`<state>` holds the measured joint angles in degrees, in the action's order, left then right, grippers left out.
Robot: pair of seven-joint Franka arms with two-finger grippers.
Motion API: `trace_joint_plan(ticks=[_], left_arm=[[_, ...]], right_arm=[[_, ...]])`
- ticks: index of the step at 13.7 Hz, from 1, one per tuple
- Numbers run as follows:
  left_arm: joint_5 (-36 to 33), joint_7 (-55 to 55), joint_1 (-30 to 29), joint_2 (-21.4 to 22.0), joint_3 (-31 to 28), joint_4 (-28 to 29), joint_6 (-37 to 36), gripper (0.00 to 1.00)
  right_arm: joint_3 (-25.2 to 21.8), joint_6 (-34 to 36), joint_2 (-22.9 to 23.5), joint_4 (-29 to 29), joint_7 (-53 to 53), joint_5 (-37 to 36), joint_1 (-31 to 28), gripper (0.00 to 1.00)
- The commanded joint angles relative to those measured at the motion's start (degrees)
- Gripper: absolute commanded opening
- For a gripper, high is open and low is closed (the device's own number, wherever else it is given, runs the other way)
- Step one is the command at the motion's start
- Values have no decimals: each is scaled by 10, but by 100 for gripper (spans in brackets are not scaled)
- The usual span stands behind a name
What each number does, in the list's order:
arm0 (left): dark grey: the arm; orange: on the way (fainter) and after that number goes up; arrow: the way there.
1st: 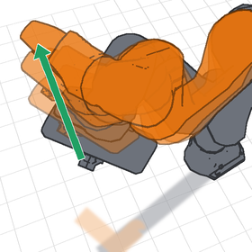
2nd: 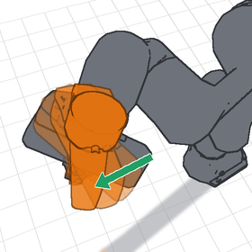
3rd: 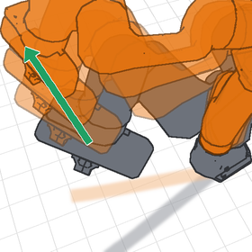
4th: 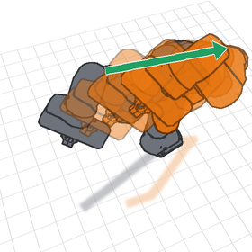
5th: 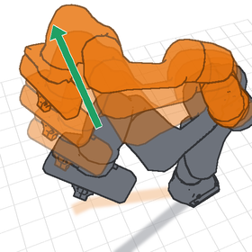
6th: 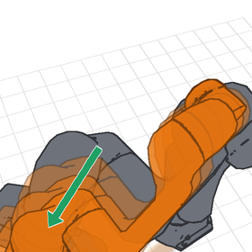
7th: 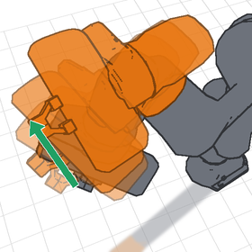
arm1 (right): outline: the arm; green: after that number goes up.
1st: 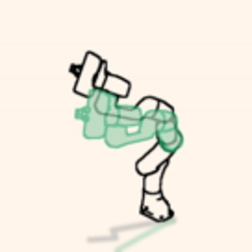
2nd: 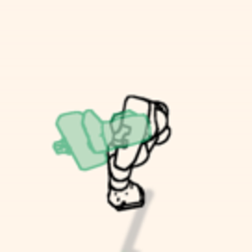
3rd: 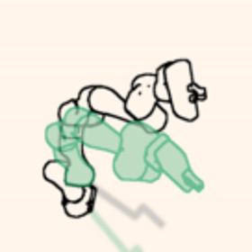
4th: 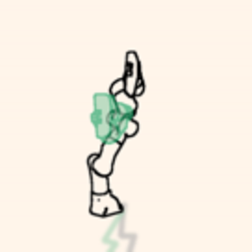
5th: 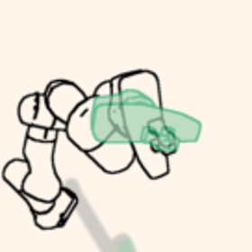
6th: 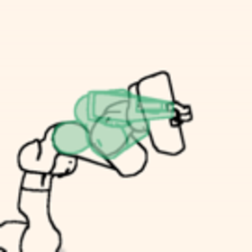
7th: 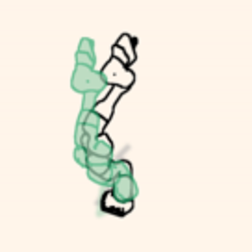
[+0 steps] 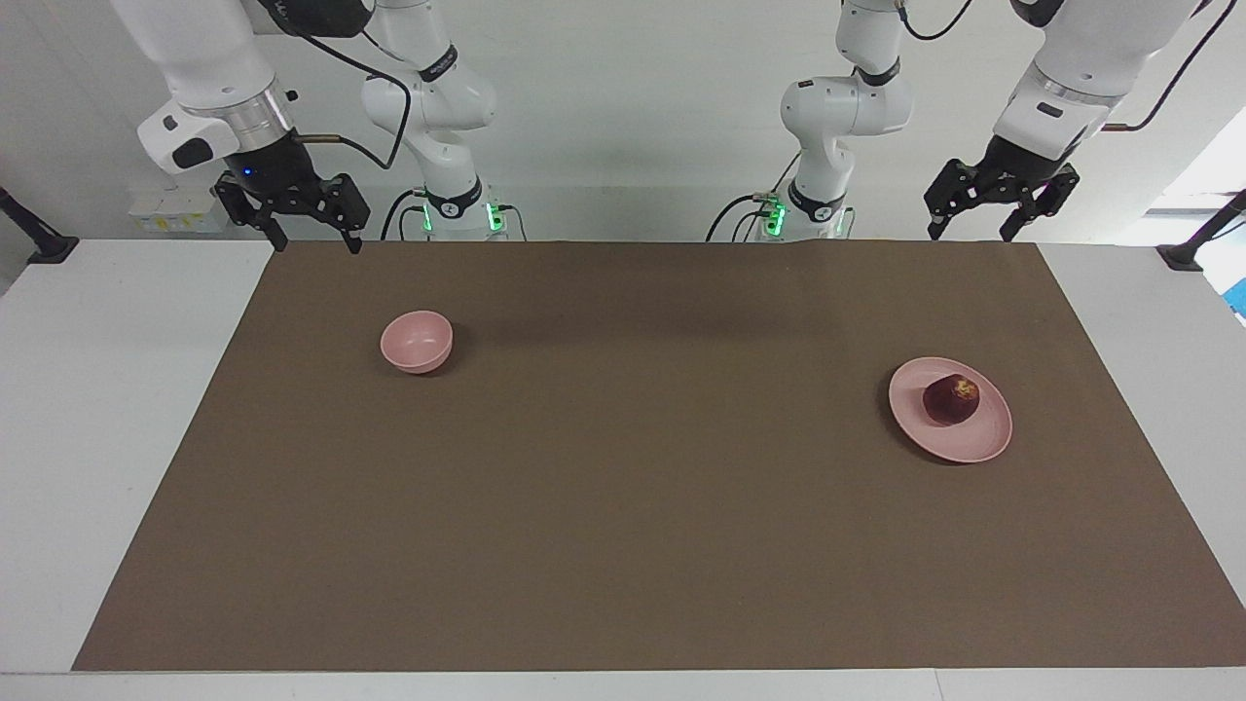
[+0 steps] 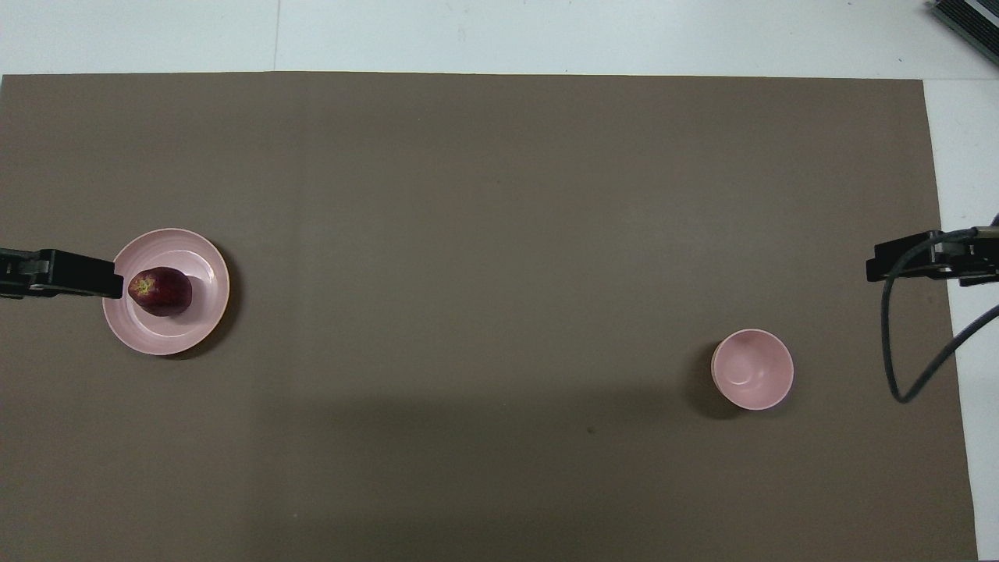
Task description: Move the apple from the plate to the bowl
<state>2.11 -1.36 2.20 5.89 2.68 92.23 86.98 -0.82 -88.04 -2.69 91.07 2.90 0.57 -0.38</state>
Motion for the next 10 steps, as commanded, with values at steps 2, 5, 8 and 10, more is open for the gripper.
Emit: trace_joint_plan(ticks=[2,5,8,10], left_arm=[[3,-1,-3,11,0,14,-3,100],[3,1,-4,17,0,27,1,100],[3,7,-4,19,-1,42,6,100],[3,7,-11,25,-3,74,40,100]], right_arm=[[4,1,-13,16,11,-3,-3,100],[4,-4,-13,17,12,-3,-3,100],[4,-6,-19,25,10,-4,-1,100],[5,-18,-22,33,11,-3,0,100]])
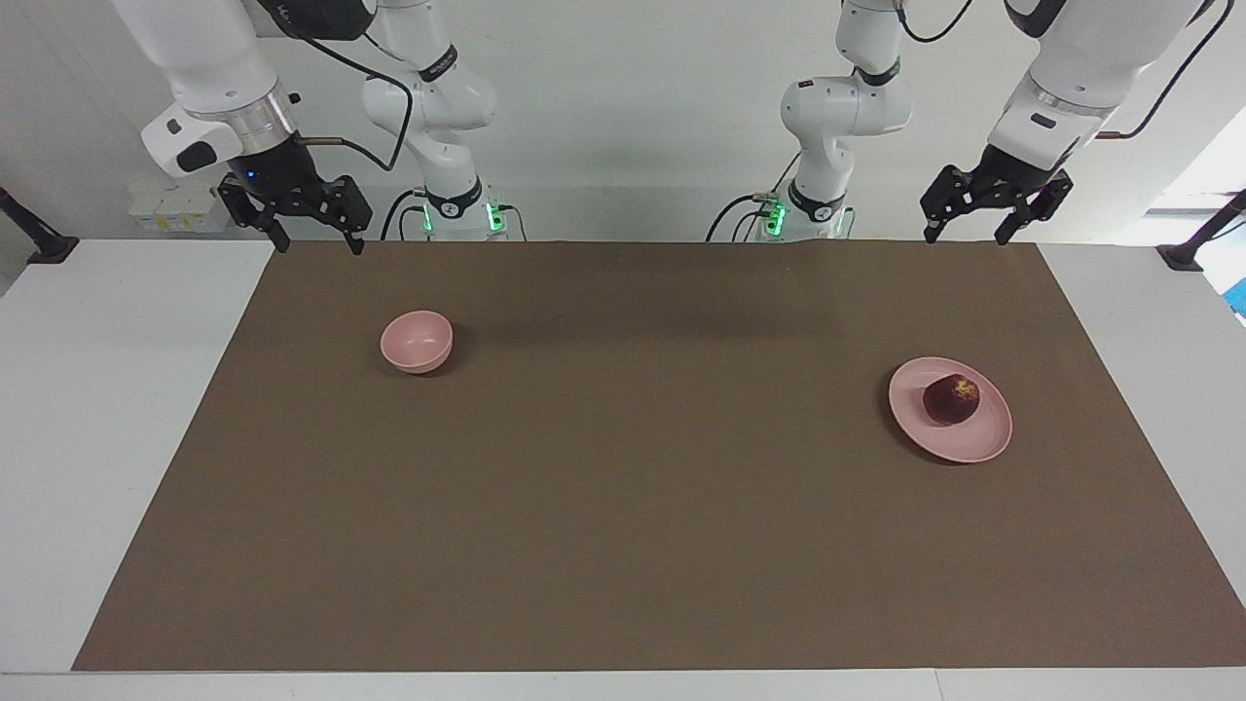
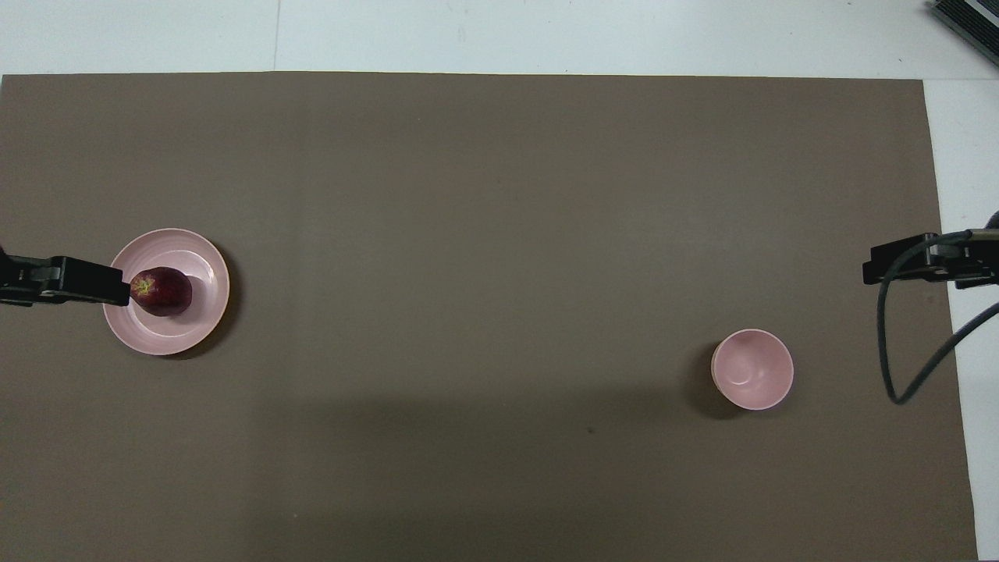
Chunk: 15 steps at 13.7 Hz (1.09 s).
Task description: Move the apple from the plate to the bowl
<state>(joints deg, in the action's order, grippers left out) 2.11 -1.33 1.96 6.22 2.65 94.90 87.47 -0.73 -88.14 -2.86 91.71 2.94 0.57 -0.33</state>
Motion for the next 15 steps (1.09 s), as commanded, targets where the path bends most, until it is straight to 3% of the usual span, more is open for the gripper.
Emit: trace_joint_plan(ticks=[1,10,13,15], left_arm=[[3,7,-11,23,-4,67,62,100],[1,12,-49,14,-5,113,127,100],[1,25,-75,11,-5,198,242,100],[1,41,-92,-22,-5,221,291,100]], right_arm=[[4,-22,-21,29,11,-3,0,100],[15,-55,-29,63,36,-1,6,100],[18,-56,-29,73,37,-1,6,100],[20,-60,-26,76,37,-1,6,100]])
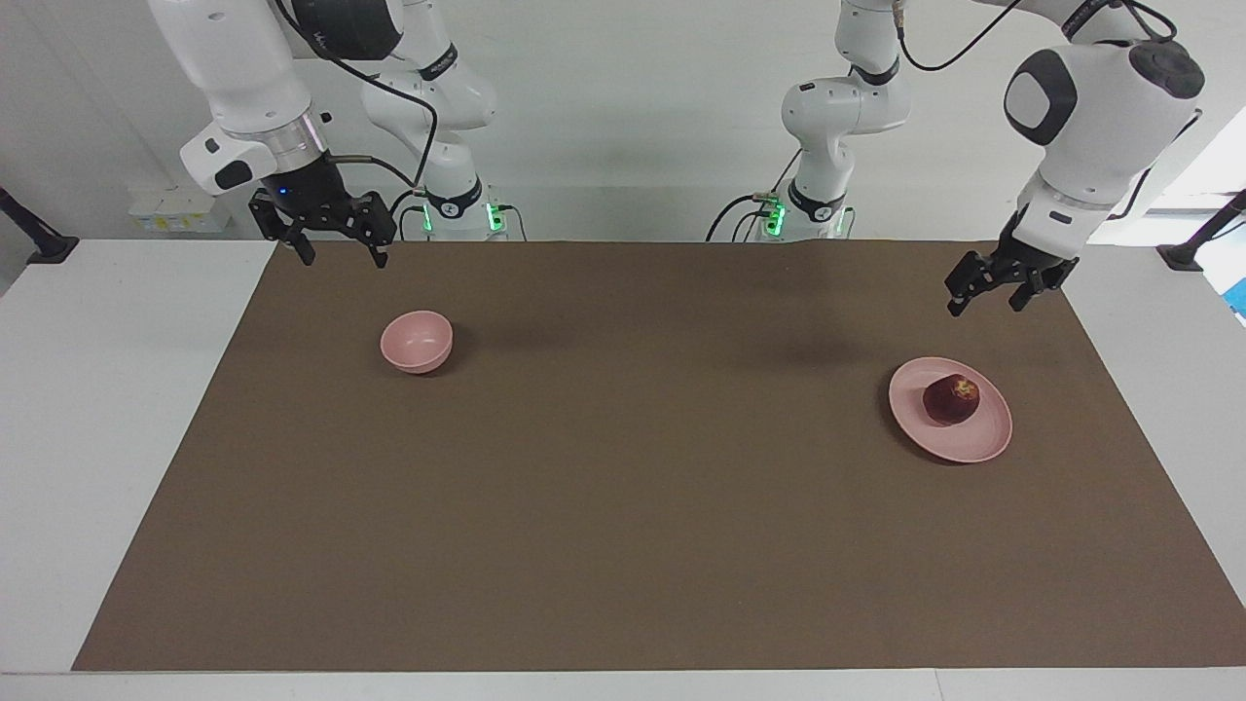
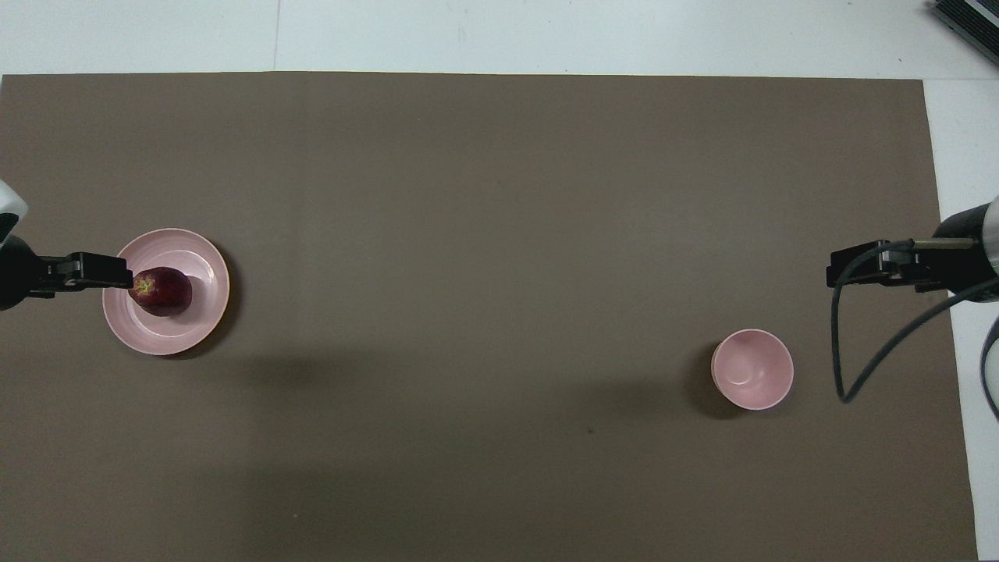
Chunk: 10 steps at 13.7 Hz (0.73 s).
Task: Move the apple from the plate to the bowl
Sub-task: 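Grasp the red apple on the plate with the left gripper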
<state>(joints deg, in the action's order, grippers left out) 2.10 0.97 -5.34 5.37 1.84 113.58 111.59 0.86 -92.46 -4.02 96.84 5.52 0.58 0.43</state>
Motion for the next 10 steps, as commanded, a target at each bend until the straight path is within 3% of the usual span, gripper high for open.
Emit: trace_joint_plan(ticks=[1,4,6,10], left_arm=[[1,18,-23,-32,4,43,76,100],[1,15,-29,-98,4,78,204,100],[1,15,-36,-139,4,80,249,100],[1,17,-34,-143,4,98,255,100]], right_arm=[[5,-20,-13,25,17,7,4,100],[8,-36,-10,34,79,12,31,100],[8,-42,1,40,115,13,49,100],[8,-62,15,55,160,14,72,100]])
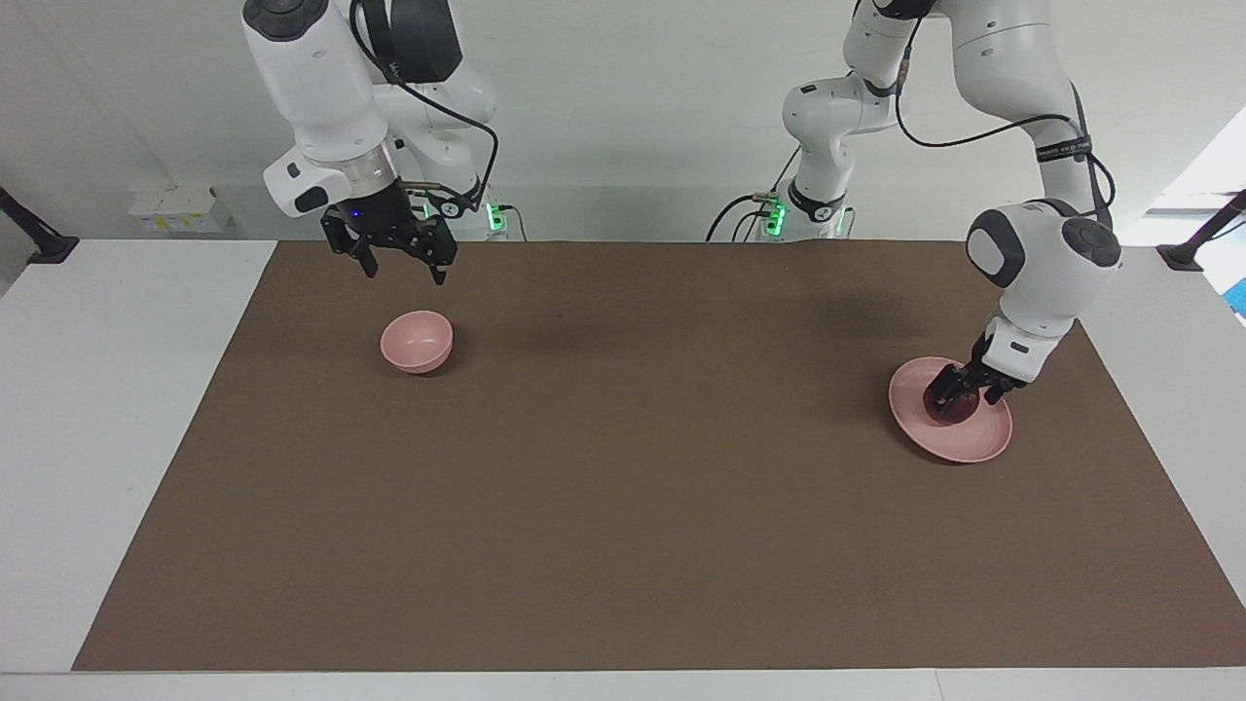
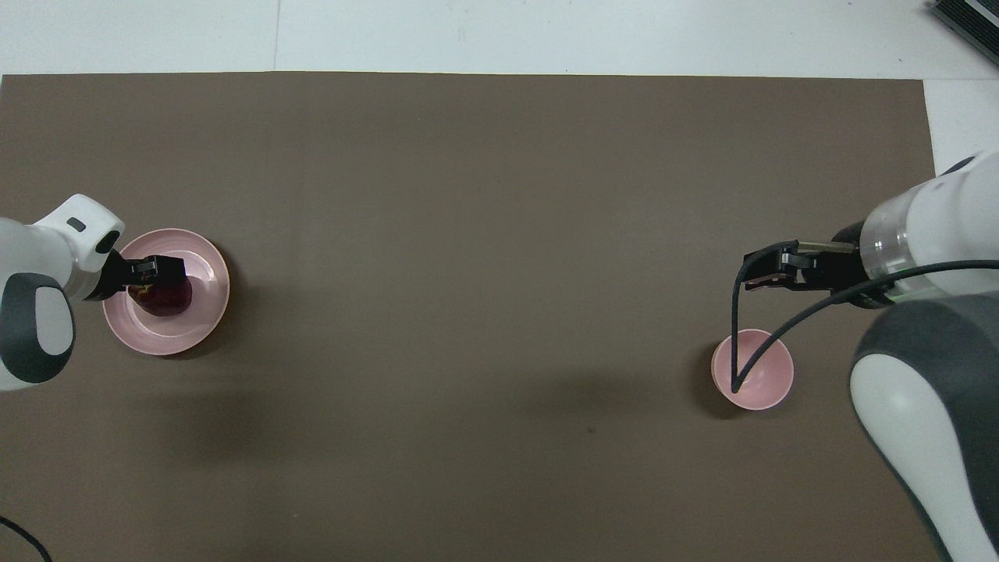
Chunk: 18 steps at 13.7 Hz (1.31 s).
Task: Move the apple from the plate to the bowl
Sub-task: 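Grasp the red apple on the plate with the left gripper, then lift the apple with the left gripper while the right gripper approaches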
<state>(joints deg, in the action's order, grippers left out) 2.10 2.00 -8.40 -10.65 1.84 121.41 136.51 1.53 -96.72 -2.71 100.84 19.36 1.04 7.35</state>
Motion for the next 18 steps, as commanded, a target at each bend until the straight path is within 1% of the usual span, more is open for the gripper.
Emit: trace_joint_plan(ticks=[1,4,5,6,7,9,10,11,12,14,16,18], left_arm=[[1,3,1,20,4,28,4,100],[1,9,3,32,4,46,-2,100],[1,10,2,32,4,46,-3,100],[1,12,2,32,4,47,-5,74],[1,12,3,31,4,45,-6,1],[0,26,4,27,4,33,-7,0],[0,51,3,26,4,31,-7,0],[1,65,3,25,4,28,-7,0],[0,66,2,24,4,21,-7,0],[4,66,4,26,10,-4,-21,0],[17,66,10,30,13,-51,-82,0],[107,74,19,40,17,-104,-163,0]], right_arm=[[1,-23,2,20,33,9,10,100],[1,-28,4,44,69,44,26,100],[1,-29,10,48,99,54,35,100],[1,-30,17,47,125,56,49,100],[1,-30,24,47,142,57,64,100],[1,-53,36,49,178,60,87,100],[1,-68,40,48,190,93,93,100],[1,-80,47,48,198,141,93,100],[1,-89,53,48,208,176,93,100],[1,-112,65,47,255,195,103,100],[1,-131,73,47,277,249,115,100],[1,-152,76,47,311,281,124,100]])
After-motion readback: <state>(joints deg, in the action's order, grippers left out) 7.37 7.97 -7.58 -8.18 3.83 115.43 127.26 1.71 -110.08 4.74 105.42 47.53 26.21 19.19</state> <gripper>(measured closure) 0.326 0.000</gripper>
